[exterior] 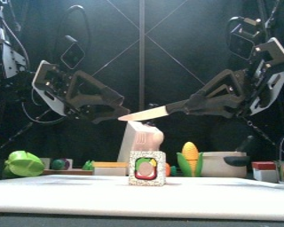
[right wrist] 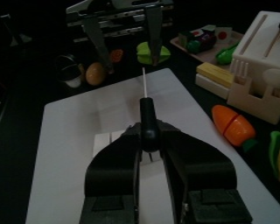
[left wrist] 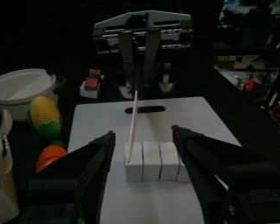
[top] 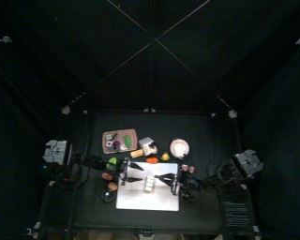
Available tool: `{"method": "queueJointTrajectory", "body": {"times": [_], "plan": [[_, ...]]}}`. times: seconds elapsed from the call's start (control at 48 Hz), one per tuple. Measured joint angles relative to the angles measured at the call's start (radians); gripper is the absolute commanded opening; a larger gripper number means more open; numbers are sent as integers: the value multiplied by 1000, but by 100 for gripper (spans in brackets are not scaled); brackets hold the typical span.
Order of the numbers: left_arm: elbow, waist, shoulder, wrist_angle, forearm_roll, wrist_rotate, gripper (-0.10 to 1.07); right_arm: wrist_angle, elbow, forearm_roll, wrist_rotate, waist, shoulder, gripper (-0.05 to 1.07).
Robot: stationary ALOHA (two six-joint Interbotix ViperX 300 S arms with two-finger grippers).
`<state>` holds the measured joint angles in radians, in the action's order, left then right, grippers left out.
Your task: Cut first piece of sushi
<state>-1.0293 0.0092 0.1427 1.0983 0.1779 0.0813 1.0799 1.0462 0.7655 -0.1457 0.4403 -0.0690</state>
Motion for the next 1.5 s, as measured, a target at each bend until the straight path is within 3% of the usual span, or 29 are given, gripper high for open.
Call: {"method": "queueJointTrajectory", "body": {"times": [0.229,0.542,0.75,1.146,1.5], "plan": [[0,12,38,21,46,57,90,2,-2,0,0,2,-3,52],[20,86,57,32,135,60,89,-11,-15,-32,0,0,-3,52],[23,98,58,32,164,61,88,-28,-15,-34,0,-5,-3,52],[21,98,71,31,172,63,61,-29,-15,-34,2,-5,-3,52],[21,95,74,21,167,61,43,-35,-15,-32,3,-14,-3,51]]}}
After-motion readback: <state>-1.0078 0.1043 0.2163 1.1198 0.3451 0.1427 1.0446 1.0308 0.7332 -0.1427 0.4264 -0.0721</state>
